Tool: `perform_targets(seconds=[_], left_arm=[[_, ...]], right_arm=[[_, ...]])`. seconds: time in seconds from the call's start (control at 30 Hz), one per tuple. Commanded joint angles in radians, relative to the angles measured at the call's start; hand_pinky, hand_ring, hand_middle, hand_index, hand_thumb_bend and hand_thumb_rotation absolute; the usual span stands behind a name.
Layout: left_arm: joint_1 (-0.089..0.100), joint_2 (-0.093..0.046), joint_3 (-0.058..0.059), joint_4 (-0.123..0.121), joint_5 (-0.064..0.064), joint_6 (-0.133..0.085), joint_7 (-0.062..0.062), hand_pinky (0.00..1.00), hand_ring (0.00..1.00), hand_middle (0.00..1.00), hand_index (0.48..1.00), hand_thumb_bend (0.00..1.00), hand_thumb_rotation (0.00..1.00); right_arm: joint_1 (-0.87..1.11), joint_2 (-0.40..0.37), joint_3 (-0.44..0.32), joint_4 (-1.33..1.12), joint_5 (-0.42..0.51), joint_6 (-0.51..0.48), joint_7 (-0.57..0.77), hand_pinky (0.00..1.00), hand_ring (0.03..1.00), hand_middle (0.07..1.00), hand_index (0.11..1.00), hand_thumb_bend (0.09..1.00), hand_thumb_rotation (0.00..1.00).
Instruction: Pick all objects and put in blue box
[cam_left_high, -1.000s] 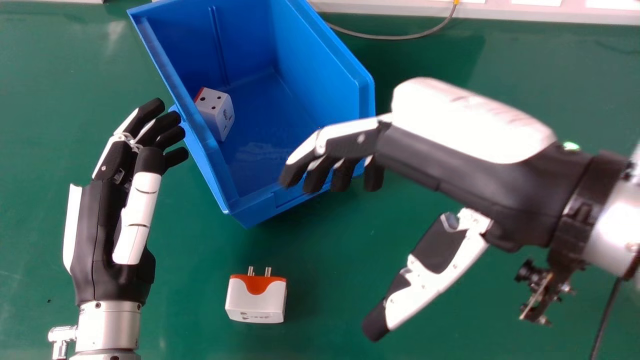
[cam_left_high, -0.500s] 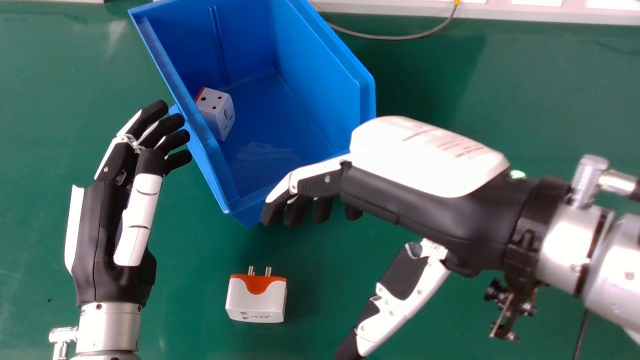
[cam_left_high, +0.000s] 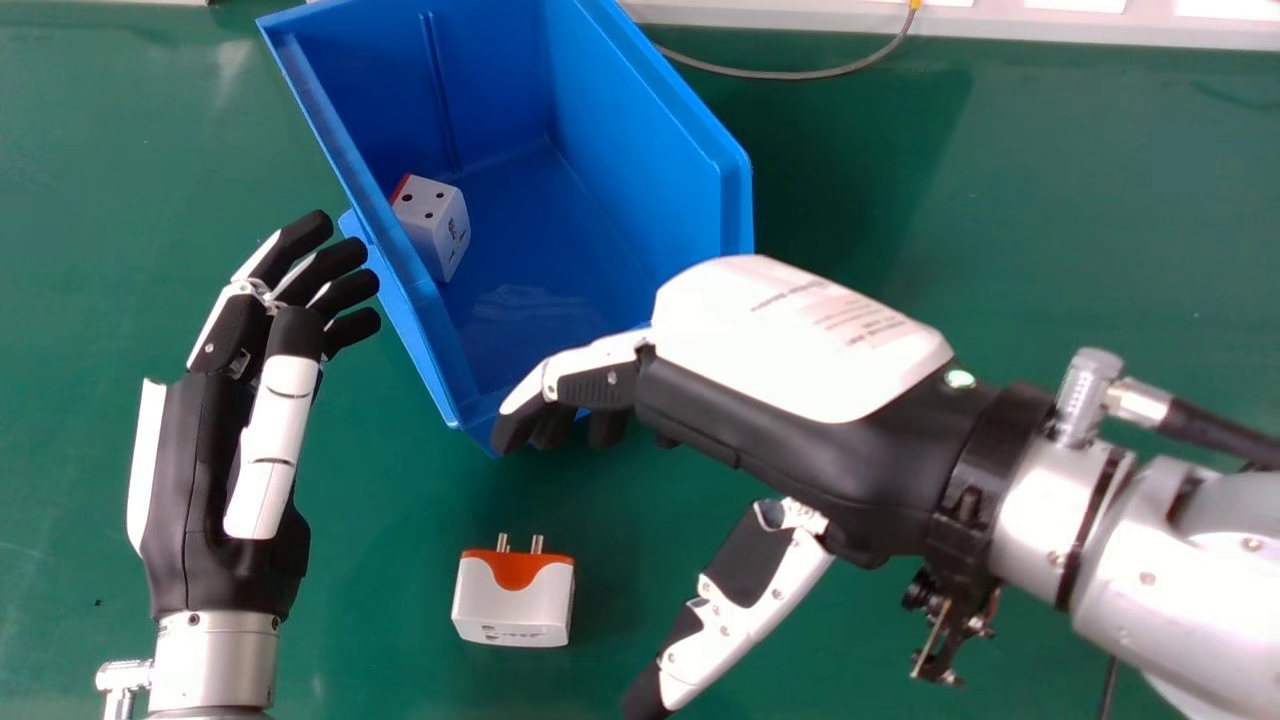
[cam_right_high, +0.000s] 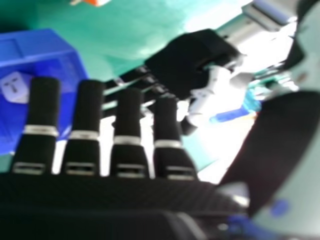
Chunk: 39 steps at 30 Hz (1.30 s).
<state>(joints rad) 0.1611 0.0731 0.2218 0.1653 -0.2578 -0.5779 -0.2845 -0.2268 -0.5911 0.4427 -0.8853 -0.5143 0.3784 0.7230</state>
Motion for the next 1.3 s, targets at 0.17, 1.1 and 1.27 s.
perform_targets(seconds=[0.17,1.1,1.27], left_arm=[[-0.008,0.011,0.007,-0.003,-0.011,-0.028,-0.007,0.78,0.79,0.81,0.817,0.67,0.74],[0.009,0.012,-0.006,-0.057,-0.008,-0.004,0.013,0.77,0.78,0.8,0.803,0.68,0.74],[0.013,0.009,-0.009,-0.069,-0.013,0.007,0.019,0.77,0.78,0.79,0.802,0.68,0.74]], right_arm=[[0.015,0.044,0.023,0.025,-0.07,-0.044,-0.015,0.54,0.689,0.762,0.749,0.816,0.31],[0.089,0.162,0.108,0.165,-0.279,-0.172,-0.029,0.58,0.712,0.779,0.772,0.778,0.31],[0.111,0.18,0.12,0.207,-0.333,-0.21,-0.06,0.58,0.715,0.781,0.78,0.786,0.3]])
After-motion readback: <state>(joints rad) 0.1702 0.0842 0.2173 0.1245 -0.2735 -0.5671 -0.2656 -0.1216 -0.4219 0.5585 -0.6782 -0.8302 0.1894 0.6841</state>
